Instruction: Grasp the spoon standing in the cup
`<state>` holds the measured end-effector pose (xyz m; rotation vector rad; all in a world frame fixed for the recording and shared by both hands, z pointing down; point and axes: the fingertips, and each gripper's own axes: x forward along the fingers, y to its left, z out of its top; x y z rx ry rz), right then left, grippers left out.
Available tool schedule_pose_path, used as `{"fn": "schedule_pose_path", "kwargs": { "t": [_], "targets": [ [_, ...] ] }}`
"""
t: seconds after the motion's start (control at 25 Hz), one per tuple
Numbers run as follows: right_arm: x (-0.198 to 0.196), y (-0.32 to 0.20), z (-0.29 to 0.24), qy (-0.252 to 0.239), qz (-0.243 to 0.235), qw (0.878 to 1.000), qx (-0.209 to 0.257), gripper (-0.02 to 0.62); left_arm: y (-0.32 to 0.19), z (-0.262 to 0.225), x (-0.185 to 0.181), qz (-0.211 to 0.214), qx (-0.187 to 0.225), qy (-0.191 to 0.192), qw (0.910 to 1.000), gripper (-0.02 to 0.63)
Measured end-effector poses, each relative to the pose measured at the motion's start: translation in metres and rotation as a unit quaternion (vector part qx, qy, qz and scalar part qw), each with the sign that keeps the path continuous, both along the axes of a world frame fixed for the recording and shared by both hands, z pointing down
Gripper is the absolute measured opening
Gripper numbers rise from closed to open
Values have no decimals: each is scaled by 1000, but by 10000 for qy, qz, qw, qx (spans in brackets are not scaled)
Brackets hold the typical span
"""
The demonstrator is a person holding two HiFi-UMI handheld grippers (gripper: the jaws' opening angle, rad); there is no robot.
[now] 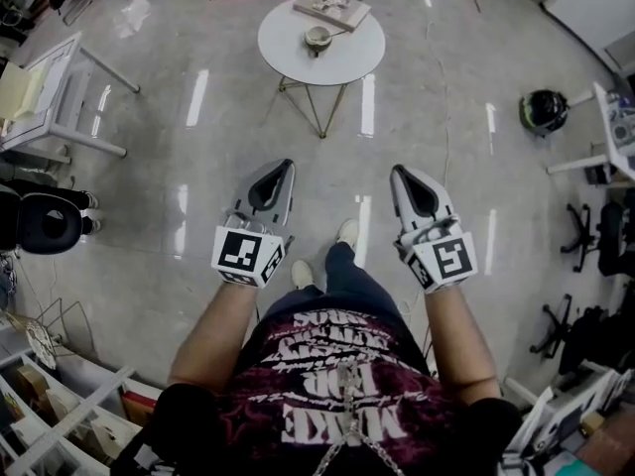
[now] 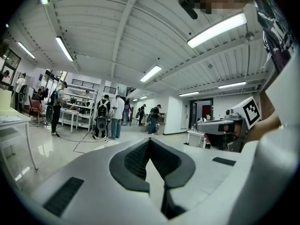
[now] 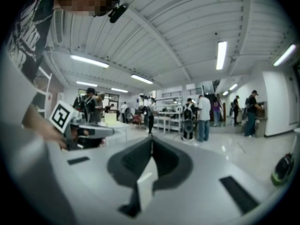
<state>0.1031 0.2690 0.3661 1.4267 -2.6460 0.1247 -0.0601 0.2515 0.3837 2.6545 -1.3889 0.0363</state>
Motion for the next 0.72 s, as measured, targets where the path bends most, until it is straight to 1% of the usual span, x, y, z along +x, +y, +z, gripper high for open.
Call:
{"fn": "schedule_pose_path", "kwargs": {
  "t": [0.08,0.16,0.24,0.44,0.56,0.72],
  "targets": [
    [-7,-6,-7,96,-191,9998,29,31,-6,-5,9,111,76,-108,9999,25],
    [-9,-17,-12,176,-319,9993,118,32,-17,-10,14,124,211,-182,9995,25],
    [-4,-30,-6,132,-300,9994,140,32,-28,-5,15,-5,210,-119,9997,25],
    [11,-52,6,-98,-71,9996,244,31,-47,16,10,-305,72,-25,9995,25],
    [9,-66,8,-164,-116,9995,233,31,-62,14,7,-435,96,-26,9990,25],
    [7,-83,12,-162,-326,9991,213,31,-82,13,4,-583,88,-29,9983,25]
  ]
}}
